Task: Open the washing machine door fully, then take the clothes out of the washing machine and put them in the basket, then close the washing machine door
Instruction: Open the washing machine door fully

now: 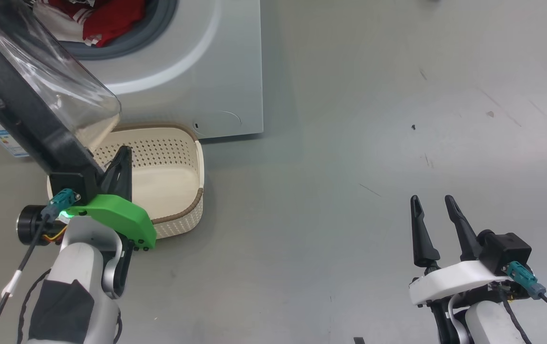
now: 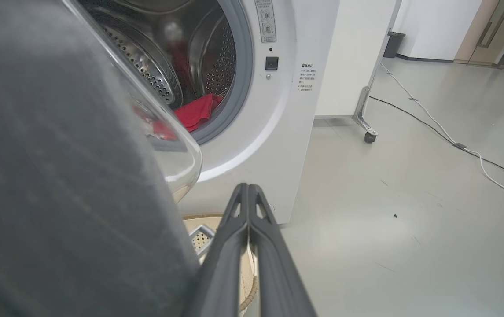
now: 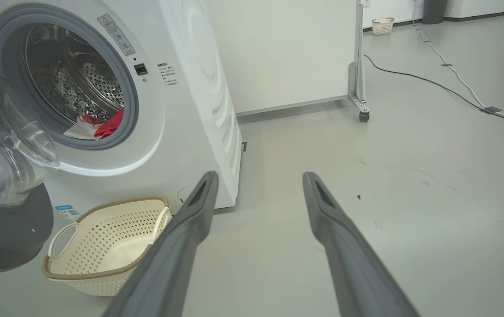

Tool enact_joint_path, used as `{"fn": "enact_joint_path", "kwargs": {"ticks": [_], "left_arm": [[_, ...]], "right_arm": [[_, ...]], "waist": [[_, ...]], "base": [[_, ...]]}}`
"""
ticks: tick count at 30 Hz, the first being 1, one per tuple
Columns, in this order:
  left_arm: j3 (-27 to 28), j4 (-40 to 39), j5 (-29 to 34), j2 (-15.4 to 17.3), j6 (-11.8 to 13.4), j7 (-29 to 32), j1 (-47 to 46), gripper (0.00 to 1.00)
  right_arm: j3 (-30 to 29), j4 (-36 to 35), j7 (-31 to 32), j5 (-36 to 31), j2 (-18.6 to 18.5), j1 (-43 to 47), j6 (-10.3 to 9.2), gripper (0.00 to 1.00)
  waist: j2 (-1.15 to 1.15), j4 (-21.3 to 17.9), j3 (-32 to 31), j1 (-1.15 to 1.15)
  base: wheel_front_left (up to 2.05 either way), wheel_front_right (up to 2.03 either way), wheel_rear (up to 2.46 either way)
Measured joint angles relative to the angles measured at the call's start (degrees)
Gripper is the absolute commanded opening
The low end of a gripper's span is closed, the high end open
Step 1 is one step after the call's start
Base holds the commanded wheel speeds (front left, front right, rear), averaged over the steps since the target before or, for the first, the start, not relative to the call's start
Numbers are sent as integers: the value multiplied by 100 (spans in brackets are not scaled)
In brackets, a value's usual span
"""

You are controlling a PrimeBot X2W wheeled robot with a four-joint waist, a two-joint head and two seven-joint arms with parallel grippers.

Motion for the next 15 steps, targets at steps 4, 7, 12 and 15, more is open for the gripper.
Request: {"fn": "enact_joint_path", "kwargs": {"ticks": [4,7,12,15], "left_arm": [[-16,118,-7,-15,-5,-98,-9,0],[-45,155,-37,-29,-5,-149,-11,0],[-88,247,-48,-52,-10,-238,-14,0],[-97,292,-53,-63,-29,-278,-14,0]], "right_arm": [[-34,19,0,-7,1,2,3,100],[-75,20,0,-8,2,3,3,100],[-102,62,0,-48,2,19,21,100],[-110,69,0,-49,2,24,23,100]], "waist": [[0,136,-44,0],[0,227,-72,0],[0,416,-118,0],[0,504,-137,0]], "base": [[0,0,0],[0,0,0],[0,0,0],[0,0,0]]}}
